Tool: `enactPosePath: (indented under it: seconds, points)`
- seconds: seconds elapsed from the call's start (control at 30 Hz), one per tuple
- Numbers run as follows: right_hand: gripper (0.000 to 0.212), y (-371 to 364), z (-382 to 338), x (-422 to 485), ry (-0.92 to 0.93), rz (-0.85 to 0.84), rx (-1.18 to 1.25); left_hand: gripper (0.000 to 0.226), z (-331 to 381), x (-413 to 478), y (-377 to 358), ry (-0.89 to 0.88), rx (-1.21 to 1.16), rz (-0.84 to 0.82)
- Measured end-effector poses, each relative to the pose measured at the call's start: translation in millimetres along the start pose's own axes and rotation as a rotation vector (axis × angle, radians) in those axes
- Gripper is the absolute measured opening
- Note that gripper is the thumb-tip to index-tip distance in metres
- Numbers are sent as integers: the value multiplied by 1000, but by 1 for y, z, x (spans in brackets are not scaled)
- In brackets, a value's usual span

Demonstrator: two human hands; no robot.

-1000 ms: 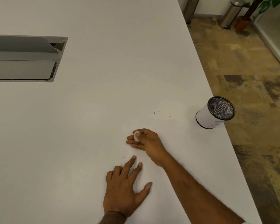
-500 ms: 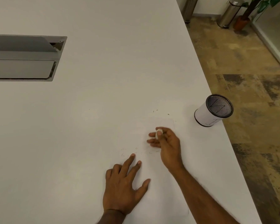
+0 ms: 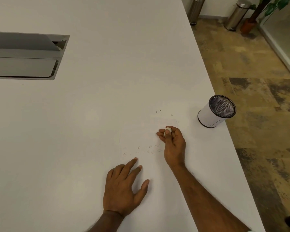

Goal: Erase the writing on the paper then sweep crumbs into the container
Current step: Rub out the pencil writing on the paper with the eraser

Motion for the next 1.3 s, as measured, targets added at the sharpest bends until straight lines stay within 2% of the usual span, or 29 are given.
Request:
enactPosePath:
  seconds: [0.33, 0.47, 0.67, 0.87, 0.93, 1.0, 1.07, 1.2, 1.3]
  points:
    - [16, -6, -5, 13, 109, 10, -100, 51, 1, -3, -9, -53, 36, -50]
    - [17, -6, -8, 15, 136, 80, -103, 50, 3, -2, -9, -79, -13, -54]
    - [19, -8, -13, 21, 162, 113, -115, 68, 3, -7, -15, -141, -66, -160]
    - [15, -10, -13, 27, 244, 94, -154, 72, 3, -5, -22, -147, 8, -224]
    - [16, -14, -17, 20, 346, 35, -258, 72, 3, -5, -21, -142, 1, -227]
    - [19, -25, -21, 6, 469, -94, -389, 71, 3, -4, -21, -147, -17, -218]
    - [19, -39, -23, -15, 556, -259, -471, 68, 4, -4, -20, -157, -30, -204]
    - [13, -72, -12, -59, 564, -670, -489, 61, 5, -1, -19, -141, -15, -191]
    - [15, -86, -14, -56, 645, -690, -533, 61, 4, -3, -20, -132, -4, -201]
Point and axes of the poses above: each hand's wrist, its own x-axis towards the middle knuckle, its own y-axis out of the back of the hand, z = x × y, the point moved 7 cm from there along x, towards the middle knuckle, and after that the axes turned 12 degrees about z, right-handed, at the moved point
